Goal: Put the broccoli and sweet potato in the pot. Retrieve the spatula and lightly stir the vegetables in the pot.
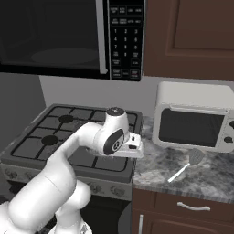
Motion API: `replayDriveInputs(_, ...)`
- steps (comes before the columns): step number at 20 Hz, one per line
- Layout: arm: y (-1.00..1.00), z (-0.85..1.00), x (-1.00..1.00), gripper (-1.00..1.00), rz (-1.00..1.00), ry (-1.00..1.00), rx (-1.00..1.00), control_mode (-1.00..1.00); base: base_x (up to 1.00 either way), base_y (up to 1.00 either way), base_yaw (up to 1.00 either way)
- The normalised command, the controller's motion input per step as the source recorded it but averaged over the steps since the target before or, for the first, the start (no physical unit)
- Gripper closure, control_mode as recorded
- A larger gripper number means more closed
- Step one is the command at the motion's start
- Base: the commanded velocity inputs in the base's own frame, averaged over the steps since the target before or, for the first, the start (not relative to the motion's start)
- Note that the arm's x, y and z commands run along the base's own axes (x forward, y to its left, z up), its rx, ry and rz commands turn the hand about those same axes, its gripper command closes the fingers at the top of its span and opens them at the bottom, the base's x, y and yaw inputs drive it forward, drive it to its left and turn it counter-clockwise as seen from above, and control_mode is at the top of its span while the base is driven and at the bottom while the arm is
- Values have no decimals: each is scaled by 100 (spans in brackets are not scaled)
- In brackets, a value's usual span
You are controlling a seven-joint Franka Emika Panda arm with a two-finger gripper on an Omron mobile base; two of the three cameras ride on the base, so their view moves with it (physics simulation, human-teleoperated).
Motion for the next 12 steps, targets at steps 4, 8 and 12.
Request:
replayDriveInputs(4, -100, 6, -1, -100, -23, 14, 8, -100, 0, 0, 0)
replayDriveInputs(8, -100, 0, 0, -100, -20, 11, 9, -100, 0, 0, 0)
replayDriveInputs(12, -97, -2, -7, -100, -12, 5, 13, -100, 0, 0, 0)
